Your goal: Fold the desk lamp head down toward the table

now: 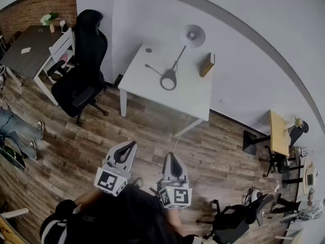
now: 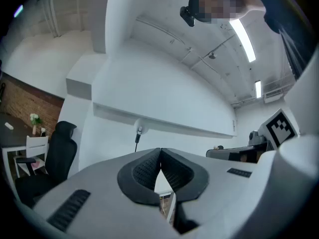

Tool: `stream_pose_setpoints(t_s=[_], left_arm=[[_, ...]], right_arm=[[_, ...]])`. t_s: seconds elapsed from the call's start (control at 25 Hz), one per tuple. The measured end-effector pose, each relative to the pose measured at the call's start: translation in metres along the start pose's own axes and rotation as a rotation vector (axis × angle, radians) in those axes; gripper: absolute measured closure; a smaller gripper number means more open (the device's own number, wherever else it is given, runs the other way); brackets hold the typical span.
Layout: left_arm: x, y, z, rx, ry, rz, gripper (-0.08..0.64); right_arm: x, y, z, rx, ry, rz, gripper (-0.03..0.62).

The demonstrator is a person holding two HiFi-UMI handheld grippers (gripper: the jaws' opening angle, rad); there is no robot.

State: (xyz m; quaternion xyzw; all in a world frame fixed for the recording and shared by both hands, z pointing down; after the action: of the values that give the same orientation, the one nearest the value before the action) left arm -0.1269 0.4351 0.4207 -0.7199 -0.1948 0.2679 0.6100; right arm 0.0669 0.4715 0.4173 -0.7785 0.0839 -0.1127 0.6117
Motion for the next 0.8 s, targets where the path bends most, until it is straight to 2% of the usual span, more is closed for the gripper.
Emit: stream_pose_setpoints(t_s=[0.8], left_arm=[[-0.021,0.002,0.001,0.009,-0.019,-0.002,0.534]], right_arm=[[-0.018,0.001,-0.015,0.007,0.008,-0.019,0.578]])
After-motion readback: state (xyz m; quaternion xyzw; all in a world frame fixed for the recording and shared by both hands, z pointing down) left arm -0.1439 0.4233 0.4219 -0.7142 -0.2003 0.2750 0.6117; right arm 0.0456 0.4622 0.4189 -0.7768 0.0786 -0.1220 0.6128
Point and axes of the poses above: the fingertips, and each gripper's own axes: z backward along the fingers, x to its right, y out of its top, the point moved 7 cm from there along z, backward along the fingers, and after that the axes turned 11 degrees about -x, right-handed, at the moved point
